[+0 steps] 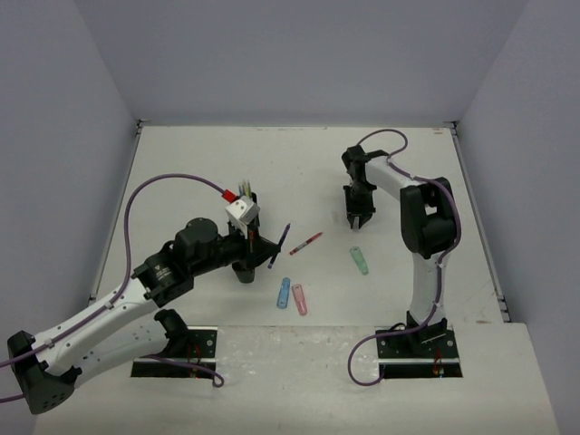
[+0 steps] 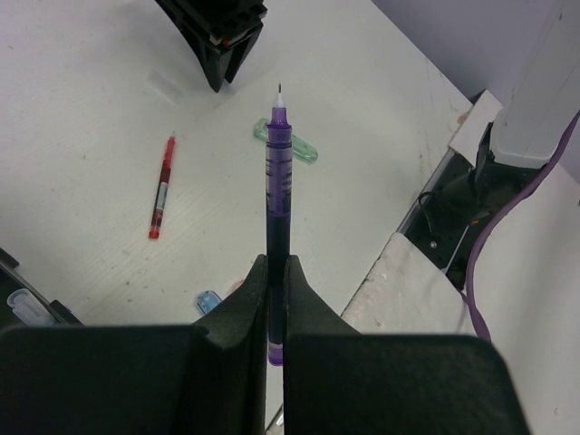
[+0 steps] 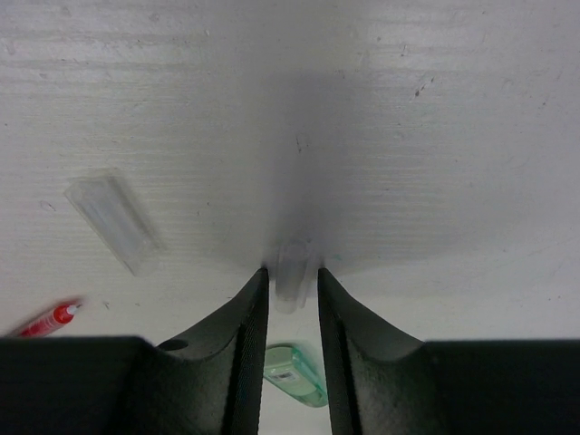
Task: Sort the stationery into containers
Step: Close the pen cap on the pen.
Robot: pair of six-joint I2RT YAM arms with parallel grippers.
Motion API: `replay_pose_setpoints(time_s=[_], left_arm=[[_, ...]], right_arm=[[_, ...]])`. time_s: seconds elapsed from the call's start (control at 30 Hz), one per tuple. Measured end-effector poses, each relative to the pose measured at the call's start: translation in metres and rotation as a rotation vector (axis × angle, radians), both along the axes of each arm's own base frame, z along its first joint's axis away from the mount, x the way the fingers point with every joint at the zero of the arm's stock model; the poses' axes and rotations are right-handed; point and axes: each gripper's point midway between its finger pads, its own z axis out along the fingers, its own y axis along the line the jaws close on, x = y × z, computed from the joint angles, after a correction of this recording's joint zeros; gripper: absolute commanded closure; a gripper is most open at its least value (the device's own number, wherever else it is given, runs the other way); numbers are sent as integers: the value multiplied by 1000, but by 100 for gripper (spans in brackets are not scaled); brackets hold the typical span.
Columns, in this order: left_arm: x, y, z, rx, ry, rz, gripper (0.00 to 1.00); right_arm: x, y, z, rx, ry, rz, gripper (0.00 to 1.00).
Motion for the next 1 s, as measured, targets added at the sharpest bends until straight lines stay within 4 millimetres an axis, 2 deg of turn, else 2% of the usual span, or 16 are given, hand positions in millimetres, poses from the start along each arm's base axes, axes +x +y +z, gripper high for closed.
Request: replay_pose_setpoints(time_s=[0.1,0.27,0.57,0.7,0.77,0.83,0.93,1.0], left_arm=[[-1,1,1,-2,-3,1,100],[0,3,4,-6,-12,9,100],[-1,6,4,-2,-12,18,100],[-1,6,0,7,-3,19,100],[0,5,-1,9,2,19,100],[0,5,-1,9,4,18,100],[1,0,0,-16,1,10,100],[-1,-8,-2,-52,6,-14,100]], right_arm=[[0,0,-1,-3,20,-2,78],[0,1,0,0,46,-1,99],[2,1,1,10,37,12,100],[3,1,15,25,-13,2,100],[9,2,35,46,-87,-12,100],[15,5,69,83,-193,-24,100],[15,15,140,206,-447,-23,100],[1,27,196,353,-653,-2,100]])
